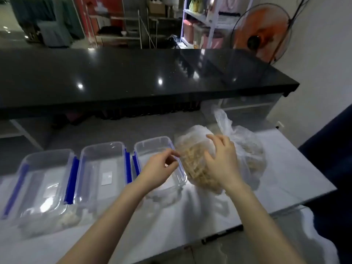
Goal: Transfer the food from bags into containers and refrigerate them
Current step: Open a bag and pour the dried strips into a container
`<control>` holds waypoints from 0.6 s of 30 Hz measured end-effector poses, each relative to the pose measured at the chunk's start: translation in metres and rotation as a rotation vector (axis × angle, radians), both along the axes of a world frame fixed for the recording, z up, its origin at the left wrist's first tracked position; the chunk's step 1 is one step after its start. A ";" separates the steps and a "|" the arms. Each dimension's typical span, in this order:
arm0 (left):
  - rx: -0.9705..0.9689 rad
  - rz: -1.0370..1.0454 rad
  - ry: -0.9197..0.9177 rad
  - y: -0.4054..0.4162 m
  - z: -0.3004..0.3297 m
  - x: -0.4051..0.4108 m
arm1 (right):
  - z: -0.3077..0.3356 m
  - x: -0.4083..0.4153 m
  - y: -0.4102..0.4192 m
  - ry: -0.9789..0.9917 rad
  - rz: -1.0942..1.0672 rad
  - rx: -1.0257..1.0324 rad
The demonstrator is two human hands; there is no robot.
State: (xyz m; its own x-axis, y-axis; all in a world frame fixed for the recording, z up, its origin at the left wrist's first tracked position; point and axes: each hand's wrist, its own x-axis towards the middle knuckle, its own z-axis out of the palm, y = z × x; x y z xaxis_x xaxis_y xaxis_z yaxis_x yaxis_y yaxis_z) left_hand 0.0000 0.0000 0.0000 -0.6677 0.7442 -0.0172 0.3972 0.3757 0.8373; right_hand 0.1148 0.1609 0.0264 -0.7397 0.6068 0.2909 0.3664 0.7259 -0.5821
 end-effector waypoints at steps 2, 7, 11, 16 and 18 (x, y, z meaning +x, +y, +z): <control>0.051 0.014 0.048 0.027 0.003 -0.010 | 0.002 -0.007 0.015 -0.121 -0.075 -0.037; 0.027 -0.074 0.204 0.090 0.000 -0.022 | -0.009 -0.017 0.038 -0.164 -0.014 -0.360; -0.013 -0.146 0.231 0.107 -0.008 -0.030 | -0.020 -0.027 0.044 0.040 0.096 -0.628; 0.034 0.043 0.230 0.098 -0.008 -0.042 | -0.017 -0.041 0.053 0.032 0.297 -0.686; 0.073 0.115 0.258 0.098 -0.005 -0.046 | -0.015 -0.046 0.060 0.036 0.341 -0.674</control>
State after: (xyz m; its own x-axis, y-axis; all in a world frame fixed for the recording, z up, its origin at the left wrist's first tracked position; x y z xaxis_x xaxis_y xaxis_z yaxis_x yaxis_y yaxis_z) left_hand -0.0458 0.0977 -0.0047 -0.7230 0.6565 0.2149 0.5590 0.3732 0.7405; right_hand 0.0685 0.2205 0.0119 -0.9152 0.4014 -0.0345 0.1576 0.2778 -0.9476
